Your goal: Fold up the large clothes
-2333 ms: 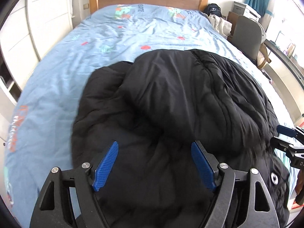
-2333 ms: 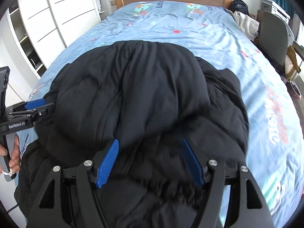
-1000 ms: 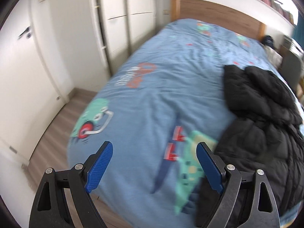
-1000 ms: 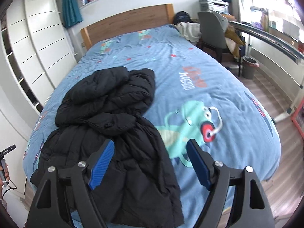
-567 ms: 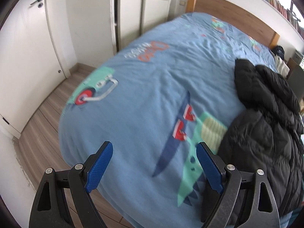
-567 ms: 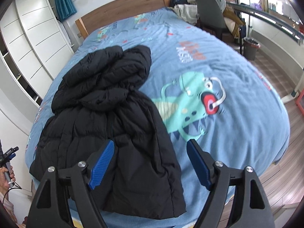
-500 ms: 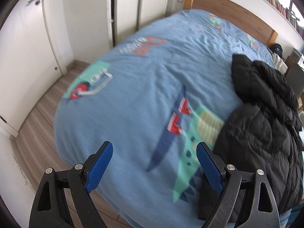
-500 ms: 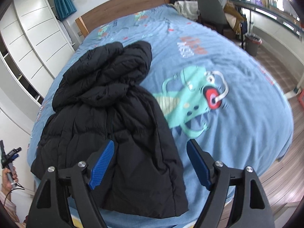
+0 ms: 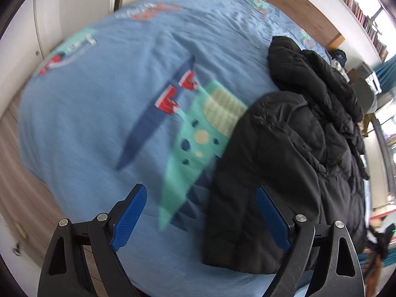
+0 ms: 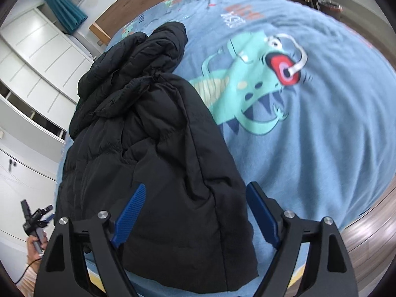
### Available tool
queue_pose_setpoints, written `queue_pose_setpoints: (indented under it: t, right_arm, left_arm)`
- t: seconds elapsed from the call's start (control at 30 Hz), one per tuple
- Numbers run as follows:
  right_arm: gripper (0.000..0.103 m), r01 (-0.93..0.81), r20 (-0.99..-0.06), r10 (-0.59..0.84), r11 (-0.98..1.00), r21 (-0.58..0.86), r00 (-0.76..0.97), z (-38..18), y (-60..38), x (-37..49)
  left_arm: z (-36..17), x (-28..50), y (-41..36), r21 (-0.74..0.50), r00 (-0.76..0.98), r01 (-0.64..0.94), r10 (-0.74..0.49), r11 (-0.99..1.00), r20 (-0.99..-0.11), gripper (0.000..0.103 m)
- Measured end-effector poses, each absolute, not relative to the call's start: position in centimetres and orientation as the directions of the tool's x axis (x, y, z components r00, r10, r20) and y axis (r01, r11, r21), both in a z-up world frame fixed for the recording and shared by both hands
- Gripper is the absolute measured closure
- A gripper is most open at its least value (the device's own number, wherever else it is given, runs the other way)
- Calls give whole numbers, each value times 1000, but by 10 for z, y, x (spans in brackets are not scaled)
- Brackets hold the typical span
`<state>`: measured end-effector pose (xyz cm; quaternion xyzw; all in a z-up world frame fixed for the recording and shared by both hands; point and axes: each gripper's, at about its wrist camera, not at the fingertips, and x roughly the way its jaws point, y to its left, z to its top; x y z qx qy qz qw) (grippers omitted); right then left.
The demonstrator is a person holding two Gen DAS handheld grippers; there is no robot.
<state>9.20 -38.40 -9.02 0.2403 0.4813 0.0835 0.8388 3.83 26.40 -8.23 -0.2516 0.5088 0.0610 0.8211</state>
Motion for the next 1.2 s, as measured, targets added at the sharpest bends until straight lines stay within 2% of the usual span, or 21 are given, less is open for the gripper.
queue_pose_setpoints:
  t: [0.2, 0.43, 0.63, 0.87, 1.07, 1.2]
  right_arm:
    - [19, 101, -756, 438, 831, 546, 486, -111, -386, 96]
    - [18, 105, -730, 509, 784, 612, 456, -123, -385, 100]
    - [16, 109, -710, 555, 750, 653, 433, -133, -378, 105]
    - [14, 69, -707, 601, 742, 667, 373, -136, -361, 112]
    - [14, 44, -644, 678, 676, 736, 354, -137, -360, 108]
    - [14, 86, -663, 658, 684, 724, 357, -144, -375, 104]
  left_arm:
    - [-108, 47, 261, -469, 451, -364, -289, 805, -845, 14]
    - [-134, 53, 251, -632, 458, -357, -461, 688, -761, 14]
    - [-134, 52, 235, -705, 454, -291, -556, 646, -697, 14]
    - [-131, 52, 222, -721, 457, -261, -575, 642, -678, 14]
    - [-130, 49, 223, -738, 465, -255, -590, 624, -660, 14]
    - [-129, 48, 223, -733, 461, -258, -587, 629, -666, 14]
